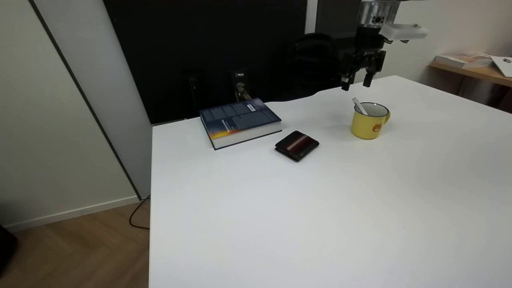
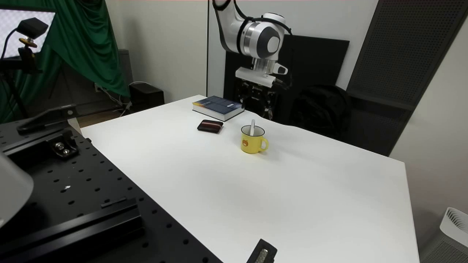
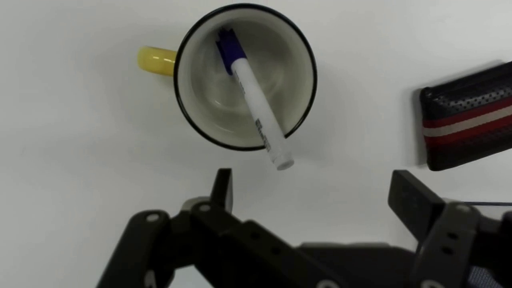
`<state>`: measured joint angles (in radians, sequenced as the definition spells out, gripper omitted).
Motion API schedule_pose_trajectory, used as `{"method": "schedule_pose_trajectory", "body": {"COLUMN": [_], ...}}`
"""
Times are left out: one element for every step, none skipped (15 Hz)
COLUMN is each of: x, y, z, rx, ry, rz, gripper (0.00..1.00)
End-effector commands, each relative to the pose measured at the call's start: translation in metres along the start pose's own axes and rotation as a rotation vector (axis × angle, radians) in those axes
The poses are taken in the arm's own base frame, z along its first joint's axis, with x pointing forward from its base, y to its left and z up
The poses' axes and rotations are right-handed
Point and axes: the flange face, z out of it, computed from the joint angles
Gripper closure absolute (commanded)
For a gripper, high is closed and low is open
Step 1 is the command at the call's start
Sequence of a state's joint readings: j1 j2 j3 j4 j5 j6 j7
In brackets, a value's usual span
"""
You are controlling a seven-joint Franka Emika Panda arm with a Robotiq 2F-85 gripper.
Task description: Take the marker out of the mug and put it on the table
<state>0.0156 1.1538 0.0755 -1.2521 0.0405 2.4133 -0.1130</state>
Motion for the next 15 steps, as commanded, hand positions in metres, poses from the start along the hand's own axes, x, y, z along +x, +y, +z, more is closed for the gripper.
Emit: {"method": "schedule_pose_trajectory", "body": {"x": [0.01, 0.009, 0.008, 0.007, 0.006, 0.006, 0.006, 0.006, 0.006, 0.006, 0.006, 0.007, 0.007, 0.008, 0.008], "y": [0.008, 0.01, 0.012, 0.014, 0.016, 0.017, 0.019, 0.02, 0.02, 0.021, 0.022, 0.022, 0.023, 0.024, 0.024], "z": [0.019, 0.022, 0.025, 0.027, 0.028, 0.029, 0.029, 0.029, 0.03, 0.03, 0.031, 0.032, 0.033, 0.034, 0.034], "rx": [-0.011, -0.017, -0.022, -0.027, -0.032, -0.035, -0.038, -0.04, -0.042, -0.044, -0.046, -0.049, -0.05, -0.053, -0.054], "ry": [-0.012, -0.021, -0.03, -0.038, -0.044, -0.048, -0.052, -0.054, -0.055, -0.057, -0.056, -0.053, -0.051, -0.048, -0.047], "rz": [0.001, 0.001, 0.0, -0.001, 0.0, 0.0, 0.001, 0.002, 0.002, 0.003, 0.003, 0.004, 0.006, 0.006, 0.004], "gripper": [0.0, 0.0, 0.0, 0.0, 0.0, 0.0, 0.0, 0.0, 0.0, 0.0, 0.0, 0.0, 0.0, 0.0, 0.0]}}
